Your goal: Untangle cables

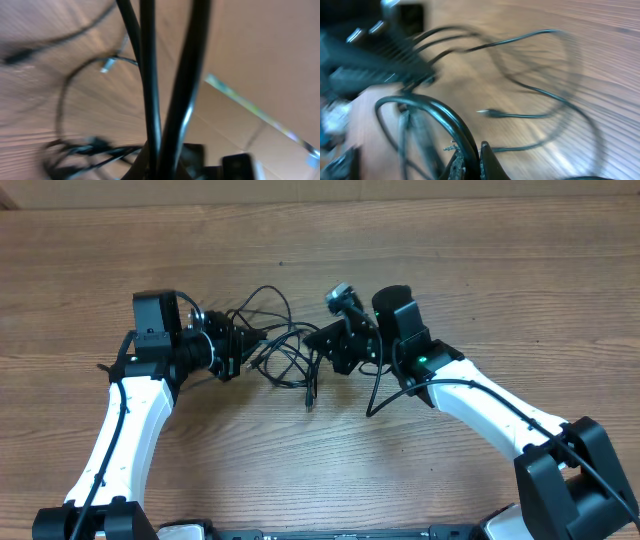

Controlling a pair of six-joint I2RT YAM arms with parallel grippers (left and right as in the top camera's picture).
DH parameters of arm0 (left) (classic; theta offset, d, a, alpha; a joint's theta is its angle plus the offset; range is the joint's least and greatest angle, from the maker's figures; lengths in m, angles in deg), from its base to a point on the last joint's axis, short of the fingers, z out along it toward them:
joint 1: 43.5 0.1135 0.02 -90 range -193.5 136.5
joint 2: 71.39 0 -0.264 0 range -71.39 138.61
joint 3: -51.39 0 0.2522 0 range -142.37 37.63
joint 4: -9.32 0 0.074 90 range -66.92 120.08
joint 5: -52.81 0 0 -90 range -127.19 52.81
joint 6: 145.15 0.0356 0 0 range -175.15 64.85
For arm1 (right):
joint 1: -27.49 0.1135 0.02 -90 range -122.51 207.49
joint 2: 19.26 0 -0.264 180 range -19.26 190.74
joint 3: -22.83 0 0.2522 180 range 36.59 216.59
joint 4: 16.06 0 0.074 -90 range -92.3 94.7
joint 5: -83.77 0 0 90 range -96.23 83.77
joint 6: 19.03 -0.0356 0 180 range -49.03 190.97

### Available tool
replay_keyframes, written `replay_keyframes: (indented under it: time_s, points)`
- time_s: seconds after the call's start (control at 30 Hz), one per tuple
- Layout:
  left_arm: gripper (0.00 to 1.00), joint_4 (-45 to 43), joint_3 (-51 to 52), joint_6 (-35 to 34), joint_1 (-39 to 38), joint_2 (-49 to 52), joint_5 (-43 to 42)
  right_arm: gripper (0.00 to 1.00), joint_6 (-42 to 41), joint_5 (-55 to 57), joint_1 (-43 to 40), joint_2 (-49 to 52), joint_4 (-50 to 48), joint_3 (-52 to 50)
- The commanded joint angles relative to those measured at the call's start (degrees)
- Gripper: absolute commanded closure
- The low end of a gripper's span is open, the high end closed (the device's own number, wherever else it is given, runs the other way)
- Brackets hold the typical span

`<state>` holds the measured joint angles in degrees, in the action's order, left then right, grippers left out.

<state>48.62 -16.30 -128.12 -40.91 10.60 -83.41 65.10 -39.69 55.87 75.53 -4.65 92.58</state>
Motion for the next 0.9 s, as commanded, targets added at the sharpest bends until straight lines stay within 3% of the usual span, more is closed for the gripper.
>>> replay_keyframes:
  time_s: [0.0,0.43,0.6,0.63,0.77,0.83,0.87]
  points:
    - [0.96,4.0,-0.7,7.2,-0.4,-0.7,4.7,0.96,-3.8,8.2,-2.8,-0.2,-0.1,0.2]
    - [0.96,8.3,-0.7,10.0,-0.4,-0.7,9.2,0.96,-3.8,17.8,-8.5,-0.2,7.7,0.2]
    - [0.96,8.7,-0.7,10.0,-0.4,-0.7,9.2,0.96,-3.8,15.8,-10.3,-0.2,7.8,0.2]
    - [0.96,8.7,-0.7,9.9,-0.4,-0.7,9.1,0.91,-3.7,14.2,-10.3,-0.2,7.9,0.2]
    - [0.96,8.6,-0.7,8.5,-0.4,-0.7,7.0,0.41,-2.2,6.8,-10.2,-0.2,7.8,0.2]
    - [0.96,8.3,-0.7,8.0,-0.4,-0.7,5.3,0.27,-0.4,3.1,-10.2,-0.2,7.8,0.2]
    - [0.96,8.2,-0.7,7.6,-0.4,-0.7,4.3,0.25,0.6,1.0,-10.2,-0.2,7.8,0.2]
